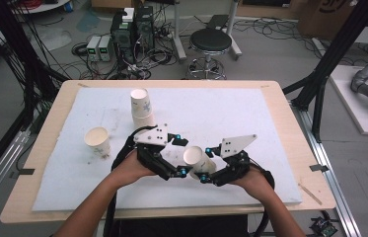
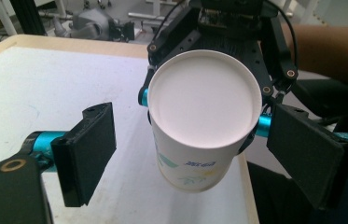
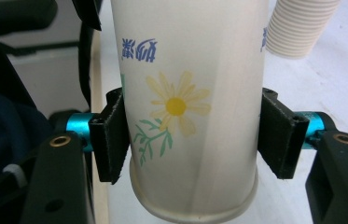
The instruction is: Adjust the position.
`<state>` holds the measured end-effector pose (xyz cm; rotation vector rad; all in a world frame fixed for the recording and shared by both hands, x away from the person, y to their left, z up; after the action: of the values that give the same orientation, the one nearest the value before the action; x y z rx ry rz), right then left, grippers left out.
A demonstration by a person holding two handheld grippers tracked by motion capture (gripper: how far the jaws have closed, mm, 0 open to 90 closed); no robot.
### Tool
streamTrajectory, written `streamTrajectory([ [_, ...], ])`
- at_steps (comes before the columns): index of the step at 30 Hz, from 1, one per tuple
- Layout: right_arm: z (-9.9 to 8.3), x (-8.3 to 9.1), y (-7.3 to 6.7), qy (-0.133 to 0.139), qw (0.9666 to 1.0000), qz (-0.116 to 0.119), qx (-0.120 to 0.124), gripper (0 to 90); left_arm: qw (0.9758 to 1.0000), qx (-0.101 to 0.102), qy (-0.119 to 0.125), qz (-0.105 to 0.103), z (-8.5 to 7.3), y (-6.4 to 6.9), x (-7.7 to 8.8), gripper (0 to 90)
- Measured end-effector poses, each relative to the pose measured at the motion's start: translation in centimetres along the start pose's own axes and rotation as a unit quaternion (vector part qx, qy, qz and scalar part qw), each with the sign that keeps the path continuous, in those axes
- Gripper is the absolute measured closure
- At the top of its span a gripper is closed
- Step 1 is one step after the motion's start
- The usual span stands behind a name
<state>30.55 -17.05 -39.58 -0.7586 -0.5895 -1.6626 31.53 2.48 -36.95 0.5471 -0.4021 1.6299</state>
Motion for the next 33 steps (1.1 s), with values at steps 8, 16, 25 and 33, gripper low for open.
streamTrajectory([
  [8,0.6,-0.2,0.1,-0.052,0.9983,-0.006,0.027,34.9,0.9994,-0.013,-0.032,-0.005,0.1,0.0,-0.5,16.0],
  [16,1.0,-0.6,0.0,-0.092,0.9945,-0.007,0.049,35.0,0.9983,-0.018,-0.054,-0.017,0.1,0.1,-0.8,16.9],
  [25,1.7,-0.8,0.0,-0.150,0.9861,-0.011,0.071,35.0,0.9961,-0.022,-0.082,-0.026,-0.1,0.1,-1.3,19.5],
  [33,2.1,-1.0,0.0,-0.178,0.9810,-0.003,0.077,35.0,0.9944,-0.018,-0.100,-0.029,-0.4,0.0,-1.7,21.5],
])
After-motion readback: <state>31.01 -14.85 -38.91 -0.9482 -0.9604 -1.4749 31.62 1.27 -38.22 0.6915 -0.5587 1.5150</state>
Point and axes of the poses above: each handheld gripper's, and its own axes: x roughly backward along the jaws, z roughly out of its top, y roughly to its right, the point moved 4 cm from there along -x, roughly forward along the jaws, and after that the axes turned 14 degrees about -y, right-handed, at the moved point
